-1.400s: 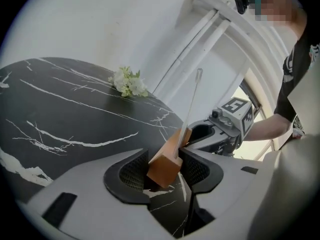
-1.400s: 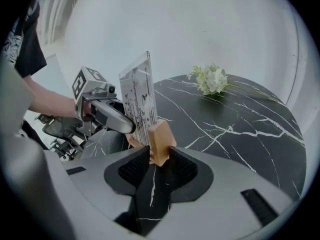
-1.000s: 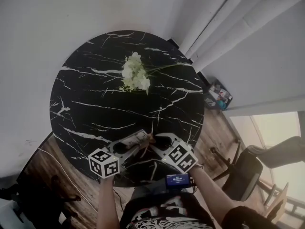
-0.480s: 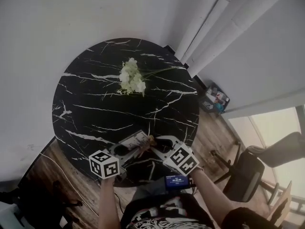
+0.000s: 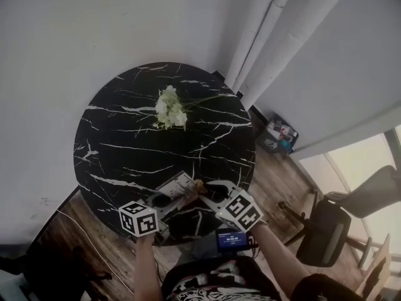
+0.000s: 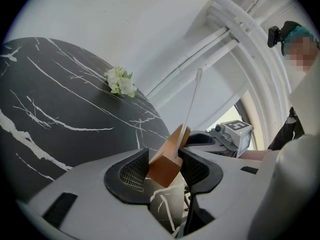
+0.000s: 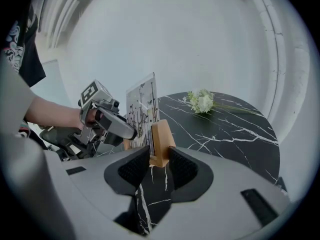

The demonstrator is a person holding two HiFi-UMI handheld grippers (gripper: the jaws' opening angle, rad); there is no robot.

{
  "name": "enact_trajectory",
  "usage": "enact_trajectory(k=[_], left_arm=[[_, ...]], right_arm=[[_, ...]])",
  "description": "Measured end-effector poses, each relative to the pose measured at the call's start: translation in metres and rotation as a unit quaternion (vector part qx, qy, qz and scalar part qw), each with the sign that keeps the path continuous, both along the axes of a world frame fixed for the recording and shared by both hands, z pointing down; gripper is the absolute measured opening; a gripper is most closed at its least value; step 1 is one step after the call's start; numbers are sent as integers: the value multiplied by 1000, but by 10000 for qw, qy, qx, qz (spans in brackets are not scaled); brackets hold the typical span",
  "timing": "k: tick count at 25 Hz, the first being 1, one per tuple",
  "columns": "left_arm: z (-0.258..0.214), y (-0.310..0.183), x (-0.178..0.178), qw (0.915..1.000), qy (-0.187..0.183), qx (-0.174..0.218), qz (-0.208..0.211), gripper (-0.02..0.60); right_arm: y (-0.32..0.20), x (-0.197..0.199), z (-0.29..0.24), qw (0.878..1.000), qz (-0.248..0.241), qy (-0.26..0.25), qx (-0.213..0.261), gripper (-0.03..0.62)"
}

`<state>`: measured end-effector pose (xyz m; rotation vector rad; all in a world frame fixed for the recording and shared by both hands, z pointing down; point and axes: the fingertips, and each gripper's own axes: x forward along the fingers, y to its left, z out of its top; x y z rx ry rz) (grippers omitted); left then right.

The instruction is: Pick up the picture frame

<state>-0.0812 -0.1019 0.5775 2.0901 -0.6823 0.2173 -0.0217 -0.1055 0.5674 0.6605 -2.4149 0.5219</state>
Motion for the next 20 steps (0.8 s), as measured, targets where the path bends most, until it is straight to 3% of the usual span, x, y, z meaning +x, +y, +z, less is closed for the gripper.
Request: enact_trajectory(k=[20], left_arm=[[-42,15,4,9997,204,93,29,190]], right_arm=[[13,4,-48,9979,287,-202,550,123]])
